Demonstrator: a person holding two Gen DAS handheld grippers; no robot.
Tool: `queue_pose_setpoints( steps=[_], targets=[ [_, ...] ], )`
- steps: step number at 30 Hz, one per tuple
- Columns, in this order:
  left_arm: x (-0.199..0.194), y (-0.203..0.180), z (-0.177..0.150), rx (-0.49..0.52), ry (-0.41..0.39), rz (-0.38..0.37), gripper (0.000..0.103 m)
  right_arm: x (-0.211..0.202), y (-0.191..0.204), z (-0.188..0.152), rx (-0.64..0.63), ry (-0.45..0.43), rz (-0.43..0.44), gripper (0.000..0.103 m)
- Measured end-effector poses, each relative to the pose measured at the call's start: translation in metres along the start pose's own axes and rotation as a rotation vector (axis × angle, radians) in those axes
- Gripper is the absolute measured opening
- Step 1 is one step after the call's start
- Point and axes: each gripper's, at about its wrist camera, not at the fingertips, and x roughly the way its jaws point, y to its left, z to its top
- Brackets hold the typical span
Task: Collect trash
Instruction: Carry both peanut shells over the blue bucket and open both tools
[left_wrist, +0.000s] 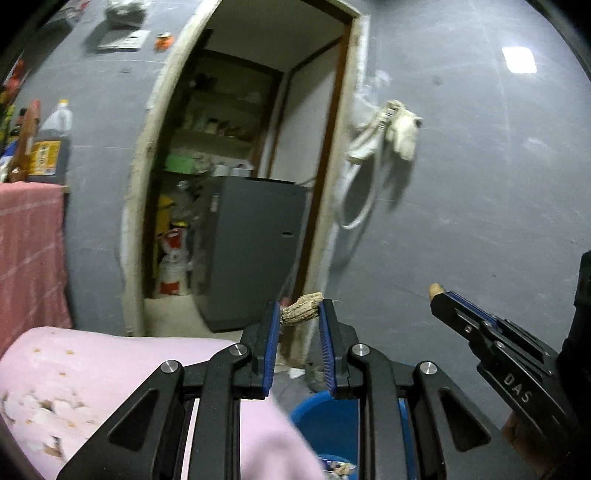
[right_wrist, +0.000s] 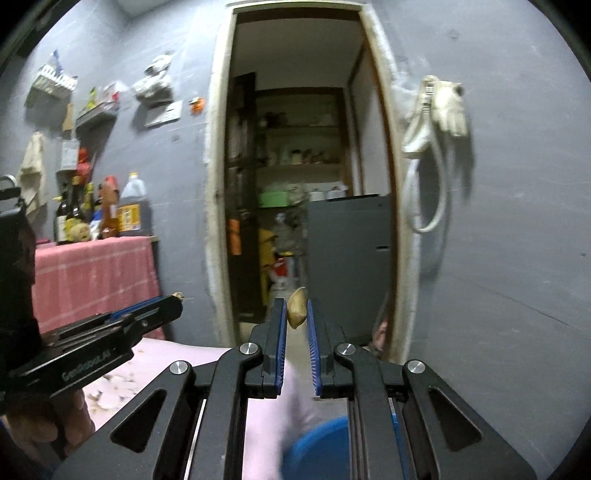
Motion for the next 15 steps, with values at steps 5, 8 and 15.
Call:
queue_pose_setpoints(
  steps=[5,8,15],
  targets=[
    [0.028,-0.040,-0.014,0.033,0.048,-0.051,0.018,-0.013,-0.035,-0.013,0.028,0.012,-0.061,0.009],
    [0.047,-0.060,-0.023,0.047,0.103,-0.072,0.018,-0.016,-0.053,-0.026,0.050,0.034,-0.090,0.009],
    [0.082,-0.082,-0.057,0.076,0.224,-0.072,0.018,-0.012,-0.081,-0.064,0.108,0.120,-0.115,0.009]
  ],
)
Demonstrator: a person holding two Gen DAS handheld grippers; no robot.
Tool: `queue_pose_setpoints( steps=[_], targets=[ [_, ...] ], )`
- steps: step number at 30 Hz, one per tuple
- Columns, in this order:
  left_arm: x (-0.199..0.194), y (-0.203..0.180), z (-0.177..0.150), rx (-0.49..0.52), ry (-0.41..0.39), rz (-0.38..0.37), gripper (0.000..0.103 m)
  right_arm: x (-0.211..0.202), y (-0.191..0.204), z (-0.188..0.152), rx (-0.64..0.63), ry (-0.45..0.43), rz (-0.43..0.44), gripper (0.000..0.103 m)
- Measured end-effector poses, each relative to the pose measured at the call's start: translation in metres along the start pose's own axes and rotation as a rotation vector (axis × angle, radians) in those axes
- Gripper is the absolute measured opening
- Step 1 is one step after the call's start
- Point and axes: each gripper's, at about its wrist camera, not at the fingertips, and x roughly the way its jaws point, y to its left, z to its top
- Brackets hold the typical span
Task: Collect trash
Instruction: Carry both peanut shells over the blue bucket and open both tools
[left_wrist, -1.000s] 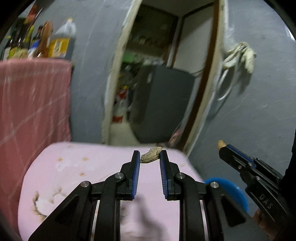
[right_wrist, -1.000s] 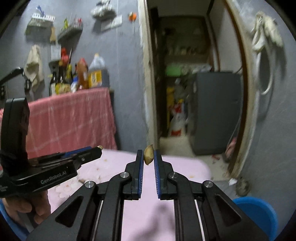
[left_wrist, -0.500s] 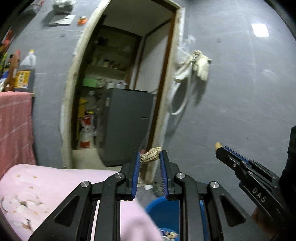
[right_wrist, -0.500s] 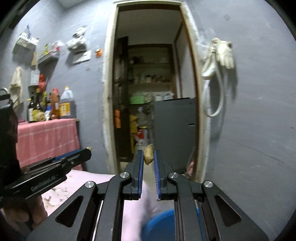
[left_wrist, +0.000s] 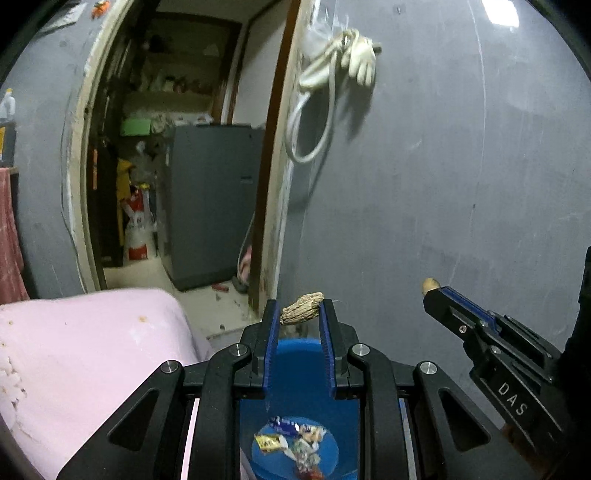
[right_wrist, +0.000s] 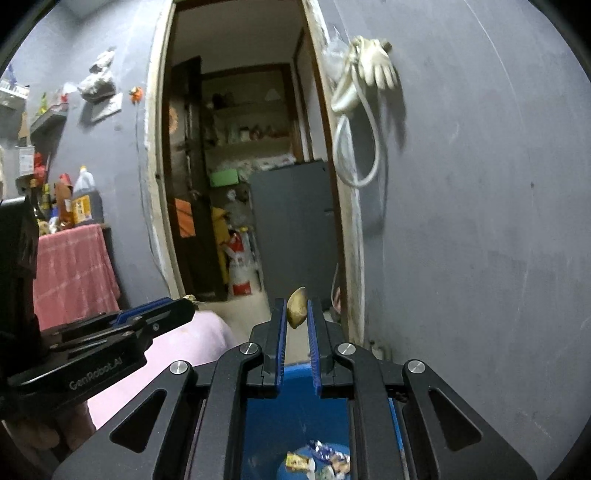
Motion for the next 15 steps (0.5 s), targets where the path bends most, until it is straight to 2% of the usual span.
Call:
queue_pose_setpoints(
  steps=[7,15],
  targets=[
    [0.034,-0.006,-0.025,0.002,0.098,0.008,0.018,0.012,-0.011,-0.022,0.031,0.075,-0.009,0.009],
    [0.052,-0.001,-0.048,0.014,0.172,0.024,0.018,0.021,-0.018,-0.037,0.065,0.138,-0.011,0.009]
  ],
)
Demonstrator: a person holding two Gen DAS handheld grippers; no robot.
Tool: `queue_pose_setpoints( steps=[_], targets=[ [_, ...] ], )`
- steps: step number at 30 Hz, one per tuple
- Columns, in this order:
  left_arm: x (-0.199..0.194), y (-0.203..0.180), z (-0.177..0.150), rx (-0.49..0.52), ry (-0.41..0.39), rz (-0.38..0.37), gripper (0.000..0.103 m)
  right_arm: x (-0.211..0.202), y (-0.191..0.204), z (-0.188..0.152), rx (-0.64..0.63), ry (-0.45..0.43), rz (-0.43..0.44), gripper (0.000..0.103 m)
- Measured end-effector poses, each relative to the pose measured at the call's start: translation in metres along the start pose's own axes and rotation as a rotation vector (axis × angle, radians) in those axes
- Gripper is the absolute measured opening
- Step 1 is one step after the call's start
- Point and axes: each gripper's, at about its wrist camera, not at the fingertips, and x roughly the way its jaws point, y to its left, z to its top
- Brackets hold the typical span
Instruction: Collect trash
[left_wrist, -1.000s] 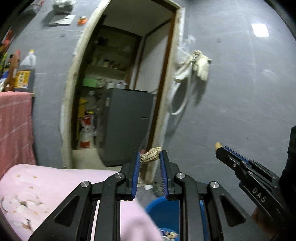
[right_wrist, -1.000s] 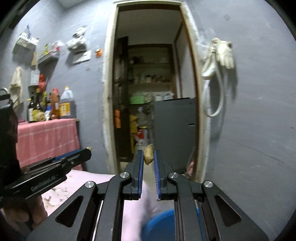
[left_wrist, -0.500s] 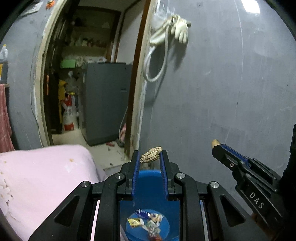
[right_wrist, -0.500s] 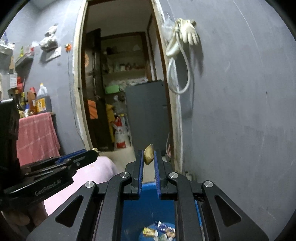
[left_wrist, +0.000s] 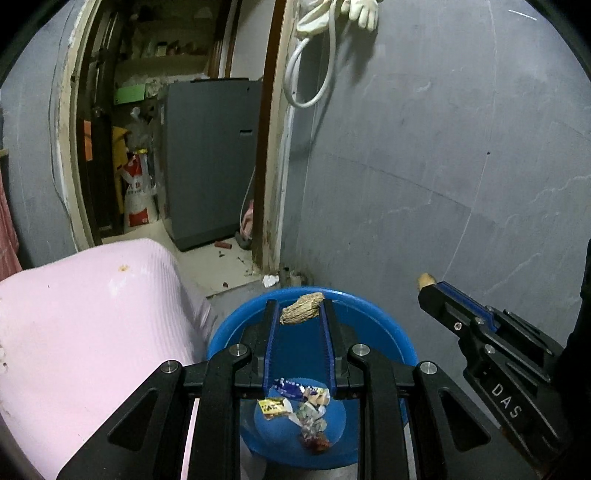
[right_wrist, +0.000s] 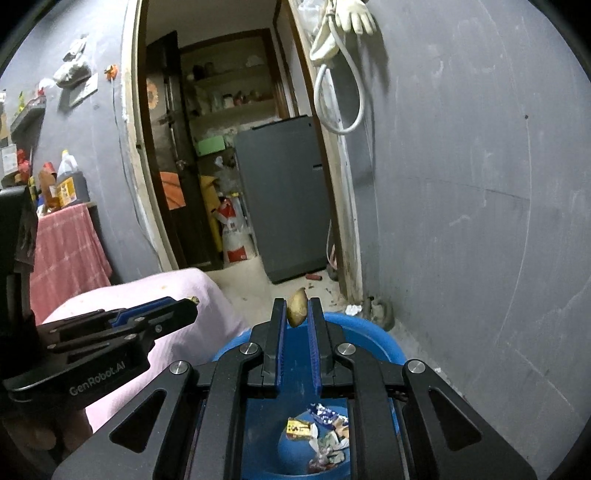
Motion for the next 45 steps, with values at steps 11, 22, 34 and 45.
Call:
queue_pose_setpoints(
  steps=[11,22,34,45],
  targets=[
    [0.022,0.010,-0.008,-0.033,0.064,-0.006,0.018,0.011,-0.004,-0.008,0.010,0.056,0.000,0.010],
    [0.036,0.020,-0.011,-0.068,0.144,-0.018,0.018,0.028,-0.007,-0.013,0.053,0.142,-0.006,0.010],
    [0.039,0.032,-0.012,-0.121,0.164,0.013,0.028,0.025,-0.008,-0.008,0.061,0.123,-0.021,0.015],
    [0.012,0.053,-0.005,-0.185,0.068,0.067,0.081,0.009,-0.009,0.001,0.072,0.066,-0.054,0.051]
  ],
)
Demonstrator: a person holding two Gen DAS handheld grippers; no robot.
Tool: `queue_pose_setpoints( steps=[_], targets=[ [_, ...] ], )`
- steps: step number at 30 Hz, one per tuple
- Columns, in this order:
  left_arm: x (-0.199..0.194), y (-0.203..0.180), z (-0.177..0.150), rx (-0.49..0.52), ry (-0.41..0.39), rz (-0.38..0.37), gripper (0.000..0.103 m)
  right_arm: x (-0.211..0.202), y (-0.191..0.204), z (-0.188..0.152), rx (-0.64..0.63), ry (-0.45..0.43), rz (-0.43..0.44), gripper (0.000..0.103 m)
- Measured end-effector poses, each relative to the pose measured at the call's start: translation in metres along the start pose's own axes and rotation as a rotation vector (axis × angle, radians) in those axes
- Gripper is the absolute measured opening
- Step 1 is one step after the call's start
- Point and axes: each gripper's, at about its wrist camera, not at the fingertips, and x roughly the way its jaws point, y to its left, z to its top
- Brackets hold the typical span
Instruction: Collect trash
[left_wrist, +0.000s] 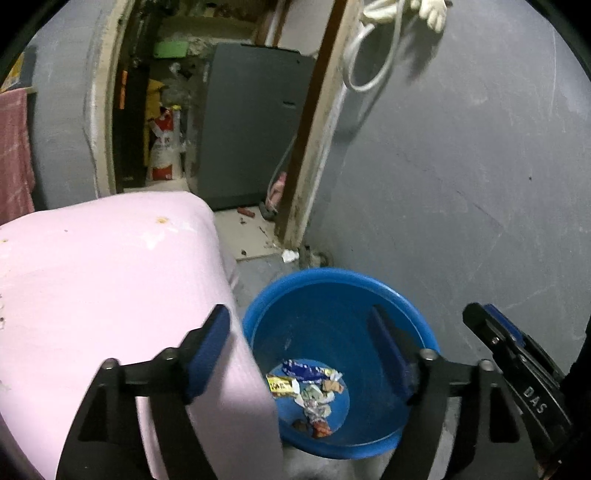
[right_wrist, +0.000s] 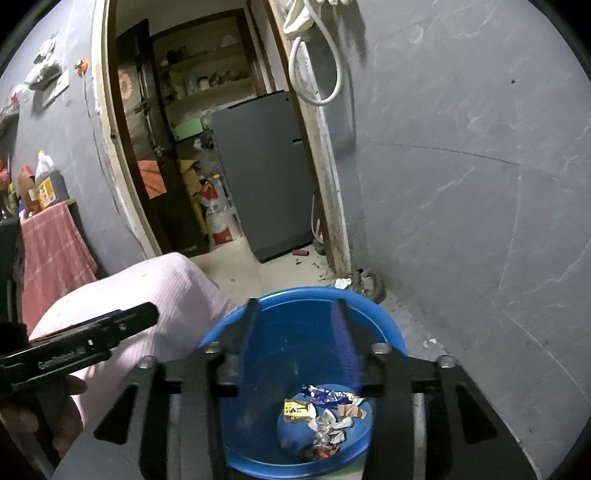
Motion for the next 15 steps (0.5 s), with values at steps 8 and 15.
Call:
queue_pose_setpoints(
  steps=[8,15],
  targets=[
    [-0.036,0.014,0.006,-0.037,-0.127,0.008,0.099,-0.018,0.007,0.011,0.024,-0.067,-0.030,0.084],
    [-0.064,0.020,0.008,-0.002,-0.182,0.048,0.100,-0.034,0.017,0.017,0.007,-0.110,-0.040,0.103]
  ],
)
